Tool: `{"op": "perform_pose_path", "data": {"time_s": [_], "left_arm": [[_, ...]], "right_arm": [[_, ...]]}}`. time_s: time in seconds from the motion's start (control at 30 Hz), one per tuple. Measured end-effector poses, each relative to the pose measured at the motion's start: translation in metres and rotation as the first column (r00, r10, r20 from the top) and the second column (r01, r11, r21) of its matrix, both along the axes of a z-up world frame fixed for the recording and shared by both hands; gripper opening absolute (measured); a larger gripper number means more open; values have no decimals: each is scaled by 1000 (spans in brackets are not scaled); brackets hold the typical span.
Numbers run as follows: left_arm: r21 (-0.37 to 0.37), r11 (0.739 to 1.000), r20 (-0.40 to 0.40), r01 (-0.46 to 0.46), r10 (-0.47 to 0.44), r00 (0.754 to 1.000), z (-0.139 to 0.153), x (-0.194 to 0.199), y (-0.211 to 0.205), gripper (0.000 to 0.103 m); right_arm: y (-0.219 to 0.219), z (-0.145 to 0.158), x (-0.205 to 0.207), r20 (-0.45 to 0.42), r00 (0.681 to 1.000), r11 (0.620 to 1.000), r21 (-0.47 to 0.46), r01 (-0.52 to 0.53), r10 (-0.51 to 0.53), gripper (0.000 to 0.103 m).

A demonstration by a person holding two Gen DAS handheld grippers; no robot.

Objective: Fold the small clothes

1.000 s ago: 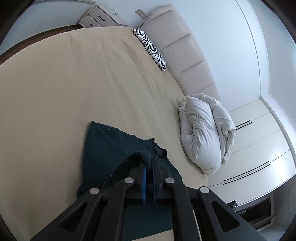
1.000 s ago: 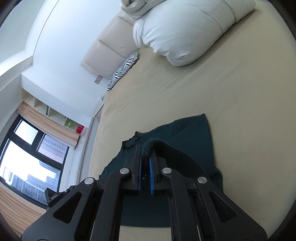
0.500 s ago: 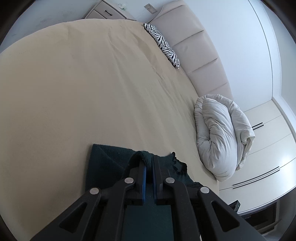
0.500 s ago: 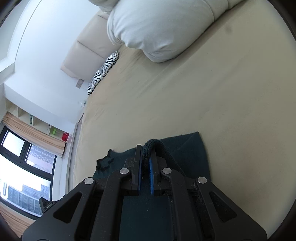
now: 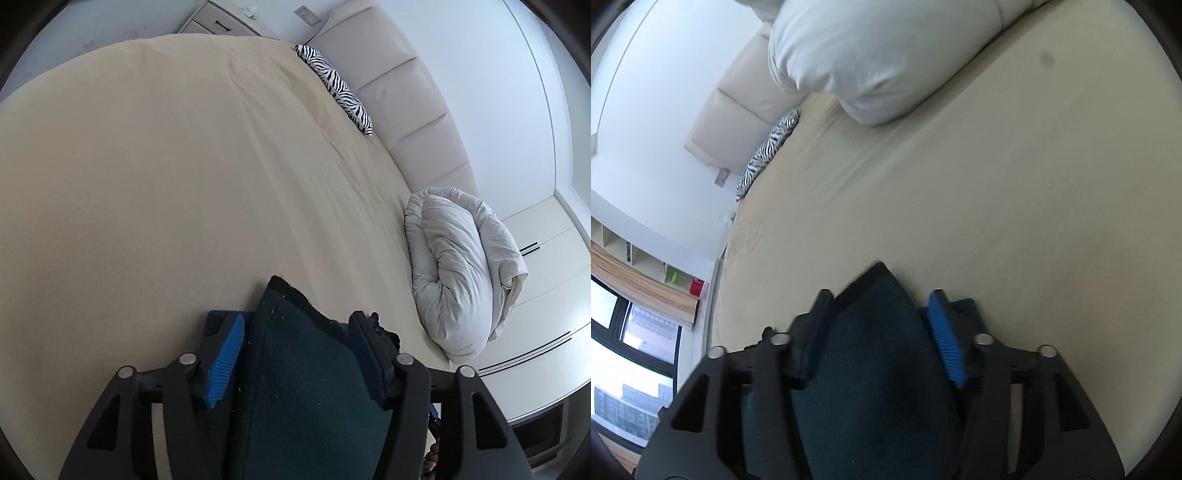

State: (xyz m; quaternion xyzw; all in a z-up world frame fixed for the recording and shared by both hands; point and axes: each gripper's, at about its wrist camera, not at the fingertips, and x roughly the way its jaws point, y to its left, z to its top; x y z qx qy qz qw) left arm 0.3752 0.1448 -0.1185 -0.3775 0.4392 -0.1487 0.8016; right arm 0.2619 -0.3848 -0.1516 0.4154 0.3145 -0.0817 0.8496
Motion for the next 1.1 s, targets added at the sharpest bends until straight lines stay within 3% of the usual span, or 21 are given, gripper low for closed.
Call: {"op": "perform_pose_path", "data": {"time_s": [0.13,0.33,0.47,0.8,1.1], "left_arm": [[42,999,33,8,-10,999,11,-25,7,65],[139,989,38,40,-46,998,6,-91,4,65],[171,984,33,49,-55,998,-1,-127,3,65],[292,953,58,79,-100,993,-6,-156,-17,64],[366,927,79,81,-117,990,-7,-166,-24,47]], "right_arm": [[2,2,-17,14,1000,1000,0,-11,11,55],[33,18,-61,31,994,987,-126,-101,105,54],[58,16,-88,-16,987,964,-211,-160,160,54],[69,10,-151,-73,974,930,-288,-228,216,53],[70,7,-171,-96,972,916,-327,-234,214,49]]}}
